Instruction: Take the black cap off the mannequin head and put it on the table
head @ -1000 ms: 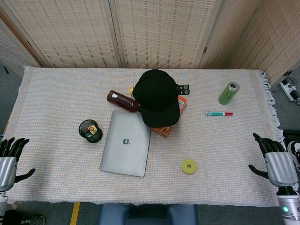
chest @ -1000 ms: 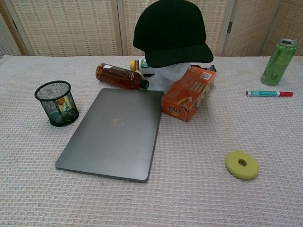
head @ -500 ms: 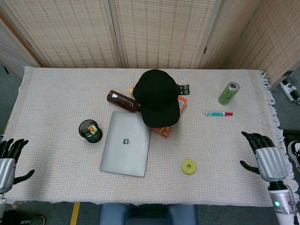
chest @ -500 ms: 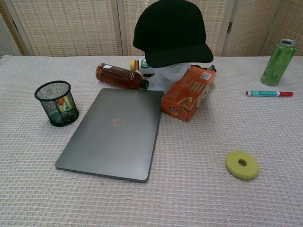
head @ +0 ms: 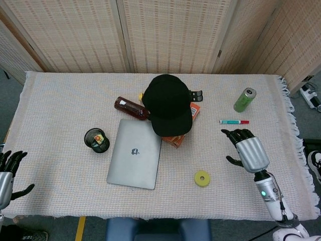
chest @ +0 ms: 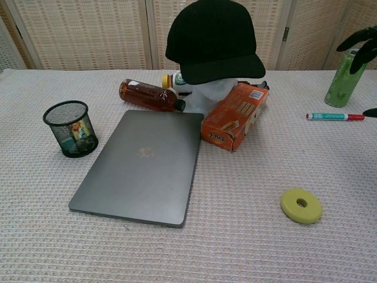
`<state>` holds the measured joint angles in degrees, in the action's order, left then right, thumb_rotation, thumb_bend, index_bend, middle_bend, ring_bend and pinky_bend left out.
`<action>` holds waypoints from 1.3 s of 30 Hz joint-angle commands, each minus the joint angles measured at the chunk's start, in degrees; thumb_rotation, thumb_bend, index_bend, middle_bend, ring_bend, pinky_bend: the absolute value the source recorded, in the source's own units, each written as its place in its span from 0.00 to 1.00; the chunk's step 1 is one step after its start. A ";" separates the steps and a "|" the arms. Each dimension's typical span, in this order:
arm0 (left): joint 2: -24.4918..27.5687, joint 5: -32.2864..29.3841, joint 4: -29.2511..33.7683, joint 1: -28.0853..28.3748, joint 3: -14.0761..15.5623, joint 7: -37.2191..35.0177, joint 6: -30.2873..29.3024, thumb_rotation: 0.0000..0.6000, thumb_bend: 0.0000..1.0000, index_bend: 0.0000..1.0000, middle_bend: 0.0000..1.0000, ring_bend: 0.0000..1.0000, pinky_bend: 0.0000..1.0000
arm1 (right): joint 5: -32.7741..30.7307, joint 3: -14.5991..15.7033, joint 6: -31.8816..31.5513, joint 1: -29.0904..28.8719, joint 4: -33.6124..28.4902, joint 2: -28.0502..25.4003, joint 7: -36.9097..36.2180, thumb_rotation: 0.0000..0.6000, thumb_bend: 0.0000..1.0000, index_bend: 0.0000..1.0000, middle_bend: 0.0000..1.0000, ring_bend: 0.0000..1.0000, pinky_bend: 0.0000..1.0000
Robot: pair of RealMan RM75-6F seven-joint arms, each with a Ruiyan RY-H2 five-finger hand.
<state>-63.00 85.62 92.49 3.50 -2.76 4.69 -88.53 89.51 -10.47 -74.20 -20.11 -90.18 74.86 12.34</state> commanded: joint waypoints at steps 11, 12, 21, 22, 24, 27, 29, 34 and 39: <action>0.85 0.51 1.08 0.10 -0.27 0.37 -0.21 1.00 0.05 0.19 0.18 0.10 0.10 | -0.51 -3.82 3.46 -9.43 9.68 8.83 4.72 1.00 0.05 0.32 0.54 0.51 0.51; 0.91 0.45 1.14 0.14 -0.37 0.41 -0.20 1.00 0.05 0.19 0.18 0.10 0.10 | -0.57 -3.94 3.73 -9.97 10.25 9.17 4.97 1.00 0.05 0.33 0.55 0.53 0.56; 1.18 0.41 1.31 0.44 -0.91 0.01 -0.26 1.00 0.05 0.19 0.18 0.10 0.10 | 0.47 -4.51 3.60 -14.63 16.46 13.71 4.79 1.00 0.05 0.36 0.64 0.67 0.74; 1.13 0.38 1.23 0.46 -0.92 -0.07 -0.20 1.00 0.05 0.19 0.18 0.10 0.10 | 0.68 -4.51 3.33 -15.03 17.19 14.31 4.65 1.00 0.05 0.36 0.65 0.68 0.74; 1.06 0.27 1.02 0.45 -0.95 -0.31 -0.16 1.00 0.05 0.19 0.18 0.10 0.10 | 1.28 -4.53 2.58 -15.97 18.93 15.75 4.09 1.00 0.05 0.36 0.66 0.69 0.76; 1.06 0.07 0.70 0.41 -1.05 -0.63 -0.19 1.00 0.05 0.19 0.18 0.10 0.10 | 1.87 -4.43 2.21 -17.41 21.69 17.58 2.90 1.00 0.05 0.39 0.67 0.71 0.78; 1.08 -0.12 0.55 0.36 -1.18 -0.85 -0.28 1.00 0.05 0.19 0.18 0.10 0.10 | 2.04 -4.37 2.09 -18.19 23.17 18.59 2.51 1.00 0.05 0.40 0.68 0.72 0.78; 1.15 -0.22 0.40 0.31 -1.27 -1.11 -0.37 1.00 0.05 0.19 0.18 0.10 0.10 | 2.17 -4.37 1.74 -19.08 24.94 19.87 1.89 1.00 0.08 0.40 0.68 0.74 0.78; 1.30 -0.25 0.14 0.39 -1.39 -1.72 -0.28 1.00 0.05 0.19 0.18 0.10 0.10 | 1.95 -4.35 1.78 -21.17 29.34 23.06 0.54 1.00 0.12 0.40 0.69 0.75 0.78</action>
<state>-61.71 85.38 92.65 3.87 -4.14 2.98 -88.83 91.55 -14.83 -72.38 -40.36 -62.41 96.62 13.55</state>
